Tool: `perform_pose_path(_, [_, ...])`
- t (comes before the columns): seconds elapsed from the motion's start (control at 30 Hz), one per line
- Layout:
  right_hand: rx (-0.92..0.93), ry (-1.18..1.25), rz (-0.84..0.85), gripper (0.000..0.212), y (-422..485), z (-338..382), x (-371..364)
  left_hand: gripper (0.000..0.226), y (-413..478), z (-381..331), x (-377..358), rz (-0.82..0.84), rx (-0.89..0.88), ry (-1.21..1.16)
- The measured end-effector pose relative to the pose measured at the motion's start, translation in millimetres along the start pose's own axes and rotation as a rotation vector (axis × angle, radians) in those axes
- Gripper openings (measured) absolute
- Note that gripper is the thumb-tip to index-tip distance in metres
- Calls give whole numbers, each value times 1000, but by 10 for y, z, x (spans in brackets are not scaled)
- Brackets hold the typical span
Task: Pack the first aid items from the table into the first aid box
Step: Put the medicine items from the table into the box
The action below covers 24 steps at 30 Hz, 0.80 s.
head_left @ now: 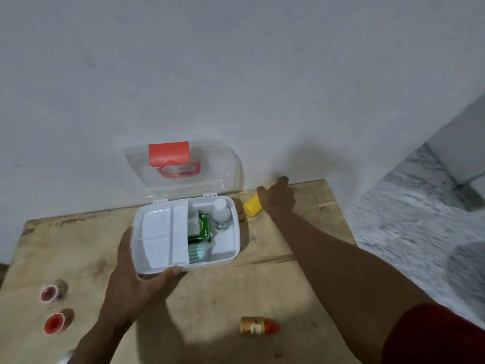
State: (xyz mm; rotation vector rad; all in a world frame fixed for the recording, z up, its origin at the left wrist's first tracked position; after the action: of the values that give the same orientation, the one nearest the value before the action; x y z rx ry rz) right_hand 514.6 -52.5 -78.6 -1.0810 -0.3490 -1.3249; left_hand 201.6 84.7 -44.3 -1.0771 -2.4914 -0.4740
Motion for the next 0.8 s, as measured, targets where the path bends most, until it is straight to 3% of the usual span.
perform_pose_path(0.1, [32,40,60,54,21,-31,2,116,11,22,-13,17,19,30])
perform_pose_path(0.2, [218,123,102,51,-119,-114,97,114,-4,35,-22,25,3,23])
perform_pose_path(0.43, [582,328,4,45,-870,-176,695,102,-17,-33,-8,4,-46,-43])
perform_pose_path(0.6, [685,482,-39,46,-1478,-185,923,104,-48,26,28,-6,-34,-80])
perform_pose_path(0.8, [770,334,-15,46,-1905,-236,562,105,-102,77,65,8,-54,-114])
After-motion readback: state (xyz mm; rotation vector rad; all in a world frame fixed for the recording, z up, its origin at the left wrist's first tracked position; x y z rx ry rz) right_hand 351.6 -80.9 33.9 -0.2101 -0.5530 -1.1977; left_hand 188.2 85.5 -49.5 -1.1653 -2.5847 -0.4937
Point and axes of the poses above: each hand's wrist, its own y-axis towards the middle knuckle, its own x-axis out of the back of the hand, z = x × y, the point moved 5 cm from there along y, towards the middle knuckle, and after that the axes turned 14 degrees about -x, right-handed, at the moved point
